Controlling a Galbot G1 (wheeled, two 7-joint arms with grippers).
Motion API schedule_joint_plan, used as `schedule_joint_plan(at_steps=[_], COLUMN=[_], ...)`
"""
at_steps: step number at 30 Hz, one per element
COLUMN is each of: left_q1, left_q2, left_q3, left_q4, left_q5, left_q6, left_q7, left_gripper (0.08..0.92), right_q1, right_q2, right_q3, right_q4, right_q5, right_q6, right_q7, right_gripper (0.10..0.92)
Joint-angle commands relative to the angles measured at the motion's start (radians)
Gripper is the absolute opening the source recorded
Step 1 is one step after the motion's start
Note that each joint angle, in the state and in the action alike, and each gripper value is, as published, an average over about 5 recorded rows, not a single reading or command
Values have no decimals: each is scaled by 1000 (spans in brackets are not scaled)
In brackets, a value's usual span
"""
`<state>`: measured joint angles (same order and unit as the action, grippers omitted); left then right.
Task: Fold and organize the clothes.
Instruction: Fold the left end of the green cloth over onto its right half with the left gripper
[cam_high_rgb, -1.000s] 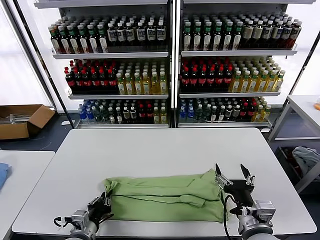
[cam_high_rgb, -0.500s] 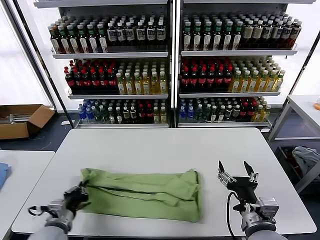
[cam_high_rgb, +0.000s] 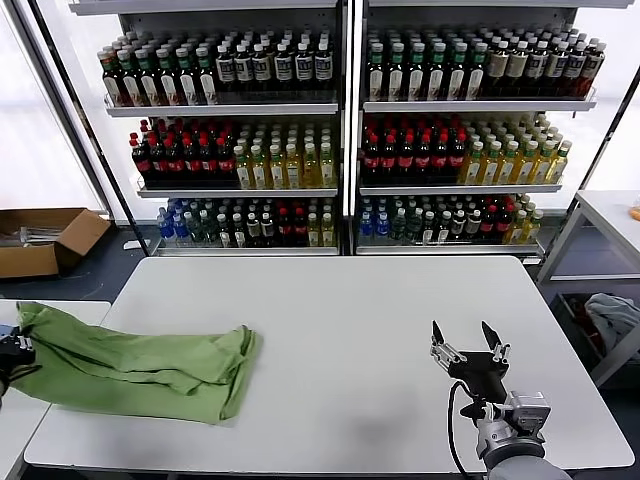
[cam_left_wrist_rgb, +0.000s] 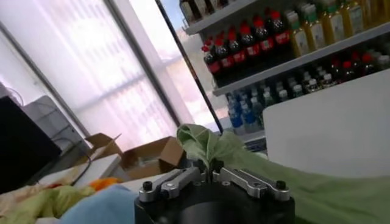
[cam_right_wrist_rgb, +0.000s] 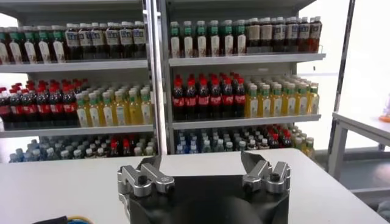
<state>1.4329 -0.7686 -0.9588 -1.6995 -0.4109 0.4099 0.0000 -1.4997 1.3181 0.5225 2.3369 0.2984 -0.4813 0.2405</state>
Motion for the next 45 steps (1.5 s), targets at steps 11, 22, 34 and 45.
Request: schedule_joint_plan(at_steps=[11, 22, 34, 45], left_q1=[-6, -51, -29, -2], left_q2=[-341, -415, -428, -478], left_q3=[417, 559, 559, 577], left_q4=[-494, -437, -353, -352], left_q5=[9, 88, 180, -9], left_q6=[128, 131, 85, 34], left_q7=[-60, -52, 25, 20], left_gripper=[104, 104, 107, 359], right_q1=[-45, -81, -85, -81], right_q2=[31, 48, 48, 41], right_q3=[12, 22, 8, -3], right_q4=[-1, 14, 12, 5], right_q5=[-11, -25, -27, -28], right_q6=[16, 27, 28, 36], right_q7=[5, 5, 4, 3], right_gripper=[823, 823, 823, 823])
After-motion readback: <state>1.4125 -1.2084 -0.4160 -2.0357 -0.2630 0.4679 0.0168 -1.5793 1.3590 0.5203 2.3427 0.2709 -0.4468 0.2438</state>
